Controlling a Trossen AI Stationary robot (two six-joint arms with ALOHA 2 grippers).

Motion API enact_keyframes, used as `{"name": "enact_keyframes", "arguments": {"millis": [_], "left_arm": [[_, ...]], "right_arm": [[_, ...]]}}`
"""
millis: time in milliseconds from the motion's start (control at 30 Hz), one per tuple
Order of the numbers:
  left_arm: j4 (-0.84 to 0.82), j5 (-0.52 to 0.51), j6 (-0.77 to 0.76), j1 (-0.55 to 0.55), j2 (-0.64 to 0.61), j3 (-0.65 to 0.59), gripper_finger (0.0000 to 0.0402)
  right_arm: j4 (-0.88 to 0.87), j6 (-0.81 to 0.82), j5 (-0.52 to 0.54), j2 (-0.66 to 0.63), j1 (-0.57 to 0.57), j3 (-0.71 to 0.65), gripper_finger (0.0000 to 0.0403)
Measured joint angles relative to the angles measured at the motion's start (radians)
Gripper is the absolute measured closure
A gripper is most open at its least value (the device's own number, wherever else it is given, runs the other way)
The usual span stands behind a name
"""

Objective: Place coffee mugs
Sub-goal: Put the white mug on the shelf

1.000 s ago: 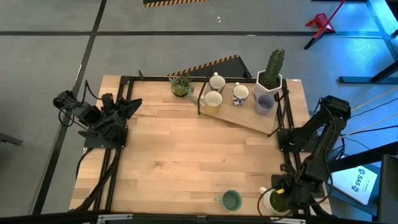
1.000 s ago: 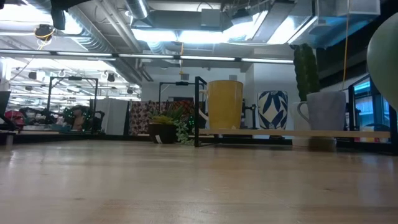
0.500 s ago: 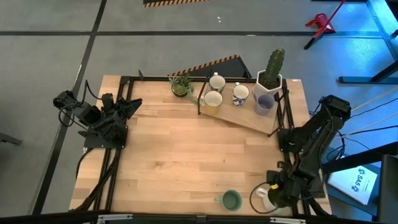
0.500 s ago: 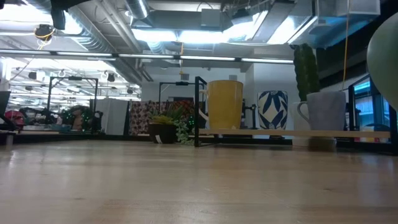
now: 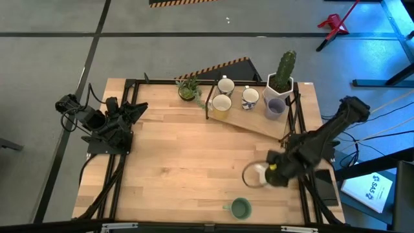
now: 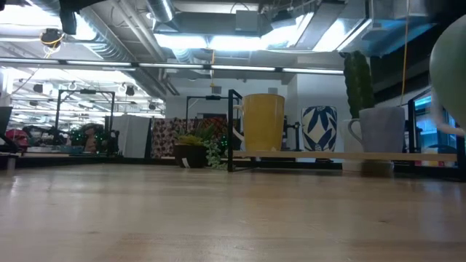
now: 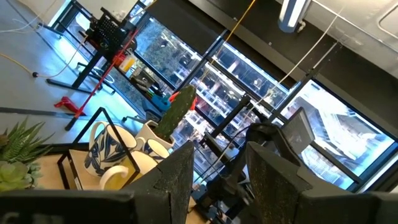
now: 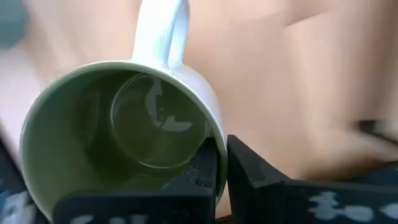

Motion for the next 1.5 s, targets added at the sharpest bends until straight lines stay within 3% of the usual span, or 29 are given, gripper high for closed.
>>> {"name": "enact_keyframes", "arguments": {"millis": [233,433,733,967,1500], "left_arm": [[0.000,0.000,0.000,0.000,0.000,0.000,0.0259],[-0.004,0.000,0.000,0.000,0.000,0.000,0.0259],[-0.004,0.000,0.000,0.000,0.000,0.000,0.0259],[-0.005,-0.021,0.000,0.000,0.000,0.000,0.0259],[-0.004,-0.043,0.000,0.000,0.000,0.000,0.0259]], "right_arm": [[-0.123,-0.299,0.024,-0.114,-0.356,0.031,0.0402],[-0.150,-0.607,0.037,-0.130,-0.674,0.032,0.0402],[-0.130,-0.949,0.061,-0.145,-0.994,0.032,0.0403],[-0.120,-1.059,0.059,-0.144,-1.105,0.032,0.0403],[-0.018,-1.118,0.007,-0.155,-1.167,-0.071,0.0403]]}}
